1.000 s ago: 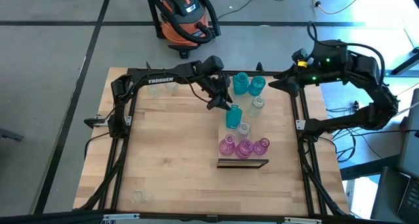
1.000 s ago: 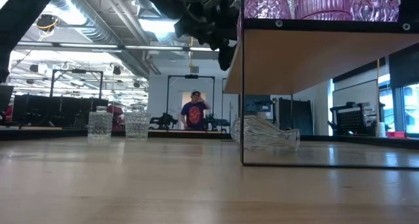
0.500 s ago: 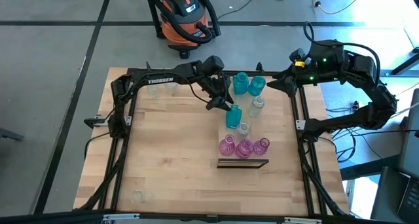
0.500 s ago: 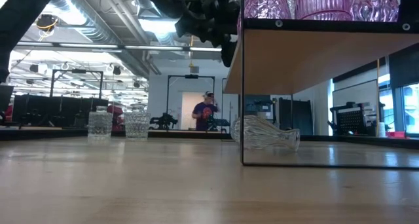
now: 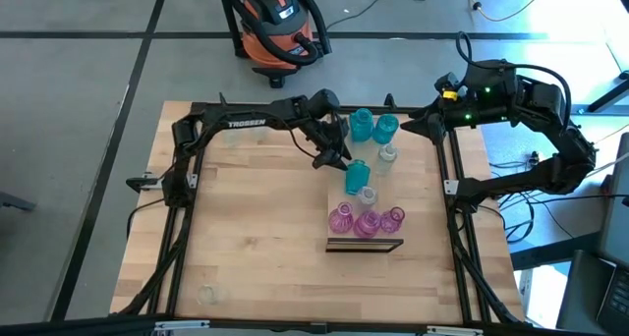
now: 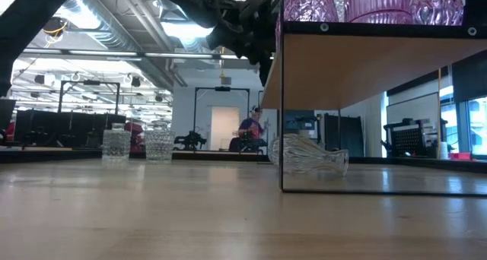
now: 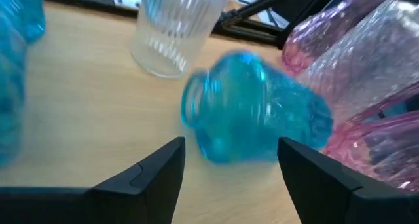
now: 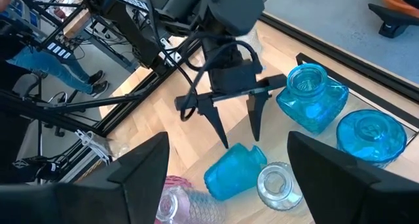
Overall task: Sort vases onto shelf
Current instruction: Adjust the blue vase on the shelf
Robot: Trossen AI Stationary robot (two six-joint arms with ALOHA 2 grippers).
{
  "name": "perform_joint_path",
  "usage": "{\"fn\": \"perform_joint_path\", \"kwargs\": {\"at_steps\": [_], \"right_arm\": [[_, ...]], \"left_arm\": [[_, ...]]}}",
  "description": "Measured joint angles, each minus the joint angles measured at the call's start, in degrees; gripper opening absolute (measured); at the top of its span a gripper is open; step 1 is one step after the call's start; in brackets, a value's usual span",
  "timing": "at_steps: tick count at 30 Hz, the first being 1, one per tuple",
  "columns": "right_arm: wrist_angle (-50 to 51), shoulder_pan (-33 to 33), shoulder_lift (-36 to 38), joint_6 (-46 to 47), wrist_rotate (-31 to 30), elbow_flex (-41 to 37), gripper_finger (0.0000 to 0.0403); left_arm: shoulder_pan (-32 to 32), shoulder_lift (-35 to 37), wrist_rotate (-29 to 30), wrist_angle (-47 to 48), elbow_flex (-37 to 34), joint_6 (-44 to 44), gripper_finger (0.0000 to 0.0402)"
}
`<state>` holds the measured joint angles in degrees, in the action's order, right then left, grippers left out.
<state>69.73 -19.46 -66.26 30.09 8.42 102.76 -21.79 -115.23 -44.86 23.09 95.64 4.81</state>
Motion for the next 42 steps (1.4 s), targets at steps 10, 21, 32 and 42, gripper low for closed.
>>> {"fn": "perform_joint_path", "kwargs": {"at_steps": [10,21,32,42], "right_arm": [[0.94,0.0,0.0,1.48,0.91,0.0,0.0289],[3.79,15.19,0.0,16.41,-0.1,-5.66,0.0289],[5.06,32.01,1.11,50.01,-18.57,-21.56,0.025],[-1.12,34.49,2.25,64.38,-24.89,-33.48,0.0154]], "left_arm": [[-1.35,0.1,-1.12,0.74,0.02,-2.84,0.0238],[0.29,0.1,-3.53,9.86,0.02,-13.91,0.0234],[4.61,0.1,2.52,8.58,0.02,-18.95,0.0212],[4.47,0.1,5.89,4.12,0.02,-22.49,0.0211]]}}
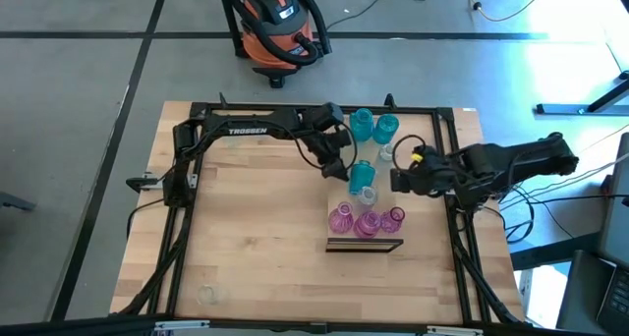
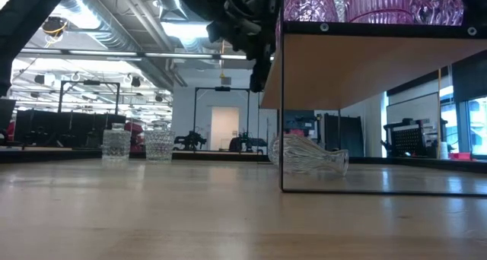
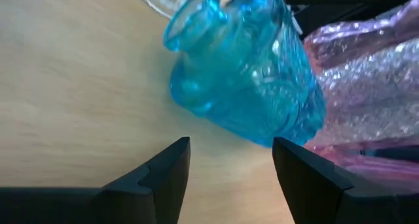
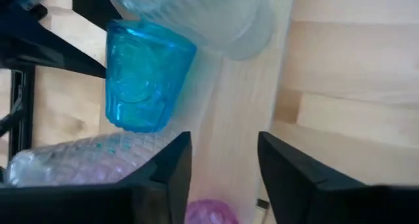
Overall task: Sort vases onto shelf
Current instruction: Adjust the blue vase on the shelf
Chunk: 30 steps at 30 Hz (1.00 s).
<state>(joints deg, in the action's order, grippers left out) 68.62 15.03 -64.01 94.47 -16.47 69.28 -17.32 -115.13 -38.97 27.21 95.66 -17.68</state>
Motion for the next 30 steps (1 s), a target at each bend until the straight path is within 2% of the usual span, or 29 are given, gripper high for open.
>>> {"fn": "perform_joint_path", "kwargs": {"at_steps": [9,17,24,30], "right_arm": [[-9.1,-0.02,0.0,9.08,-3.73,-8.45,0.0085],[-13.4,-1.67,-2.19,10.3,-7.43,-9.38,0.0031],[-22.51,-4.88,-6.17,4.51,-6.93,-9.4,0.0017],[-27.53,-5.43,-7.29,1.65,-7.19,-9.4,0.0016]], "left_arm": [[0.0,0.0,0.93,-0.59,0.0,-0.35,0.0211],[0.0,0.0,1.0,-1.02,0.0,-0.29,0.0211],[-0.02,0.0,0.17,-0.85,0.0,-0.19,0.0211],[-0.4,0.29,-2.13,3.05,-0.09,-0.14,0.0211]]}}
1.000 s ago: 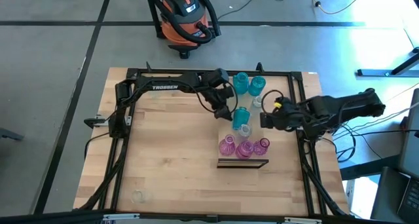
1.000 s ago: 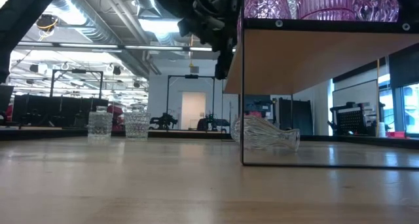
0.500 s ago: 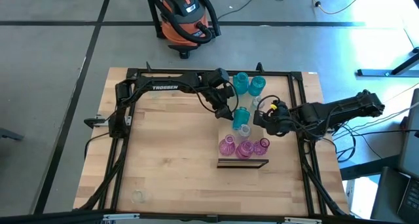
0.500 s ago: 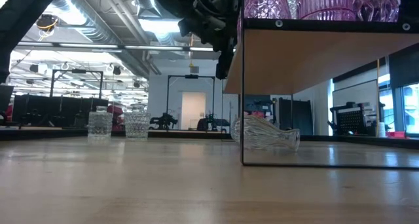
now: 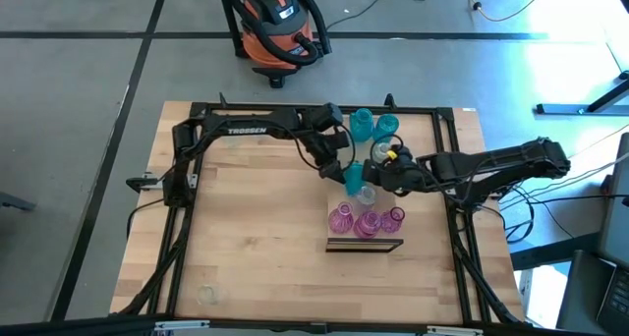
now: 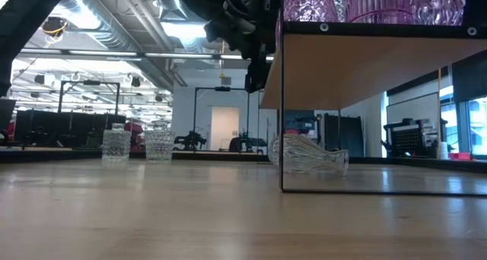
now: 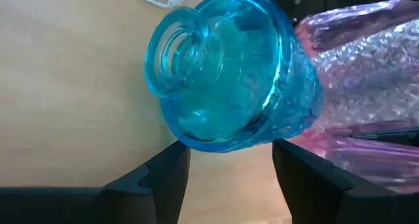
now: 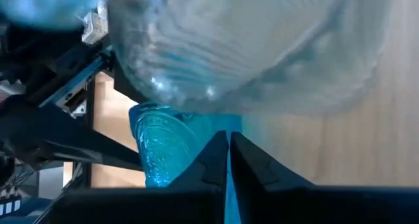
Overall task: Sort vases onto shelf
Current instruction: Adjust the blue vase on the shelf
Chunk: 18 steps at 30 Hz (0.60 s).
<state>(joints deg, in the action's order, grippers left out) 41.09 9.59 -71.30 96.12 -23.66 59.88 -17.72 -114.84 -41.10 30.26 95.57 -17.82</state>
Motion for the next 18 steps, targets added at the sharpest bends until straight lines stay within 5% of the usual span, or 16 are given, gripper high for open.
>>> {"fn": "perform_joint_path", "kwargs": {"at_steps": [5,11,18], "right_arm": [[-1.44,0.03,-0.09,-0.42,1.28,0.0,0.0016],[-4.29,0.08,-0.14,-2.14,2.14,0.04,0.0016],[-4.09,0.08,-0.29,-2.14,1.77,0.04,0.0016]], "left_arm": [[-1.18,1.37,0.58,2.99,0.0,3.68,0.0211],[-3.29,4.4,5.33,6.82,0.06,19.12,0.0211],[-5.35,5.22,1.86,8.06,0.09,28.97,0.0211]]}}
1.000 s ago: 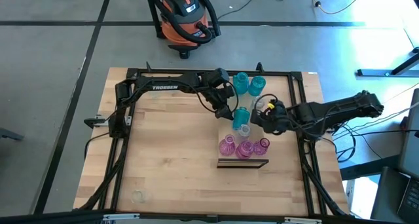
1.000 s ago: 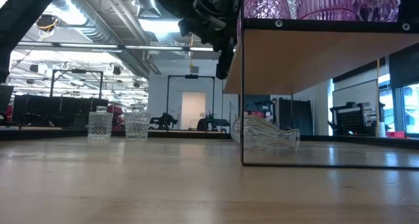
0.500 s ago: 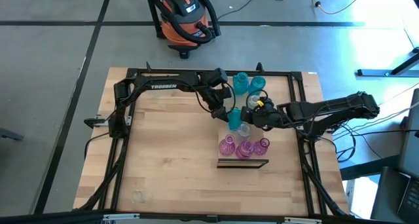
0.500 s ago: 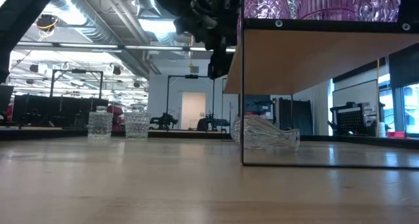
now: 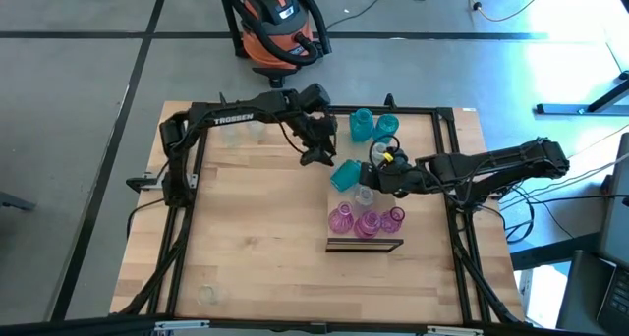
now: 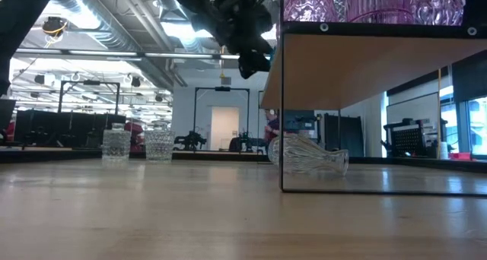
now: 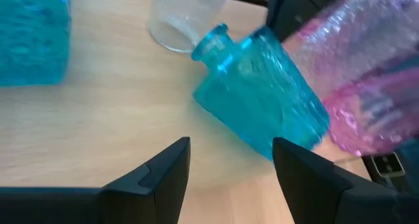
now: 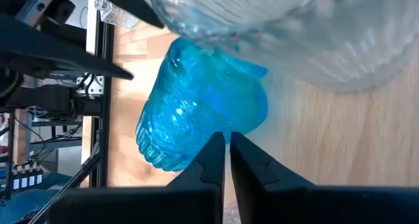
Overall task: Sort vases onto shelf
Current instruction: Adjust the blue vase on the shelf
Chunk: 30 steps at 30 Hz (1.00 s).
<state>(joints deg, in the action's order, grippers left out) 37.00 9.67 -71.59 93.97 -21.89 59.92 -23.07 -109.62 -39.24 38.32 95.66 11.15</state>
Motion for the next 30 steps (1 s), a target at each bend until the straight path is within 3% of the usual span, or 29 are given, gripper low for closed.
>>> {"fn": "perform_joint_path", "kwargs": {"at_steps": [5,13,20,30], "right_arm": [[-0.05,0.0,0.0,0.04,-0.72,0.0,0.0017],[-0.05,0.0,0.0,0.11,-0.85,0.0,0.0017],[-0.03,0.0,0.0,0.14,-0.59,0.0,0.0017],[0.12,0.02,0.02,0.1,-1.62,0.0,0.0017]], "left_arm": [[0.36,-0.02,-2.1,5.71,0.02,4.01,0.0211],[3.03,-0.02,-1.98,14.38,0.02,0.89,0.0211],[4.45,0.39,0.43,7.73,0.02,-10.8,0.022],[7.83,0.68,5.07,-0.86,0.01,-19.73,0.0282]]}}
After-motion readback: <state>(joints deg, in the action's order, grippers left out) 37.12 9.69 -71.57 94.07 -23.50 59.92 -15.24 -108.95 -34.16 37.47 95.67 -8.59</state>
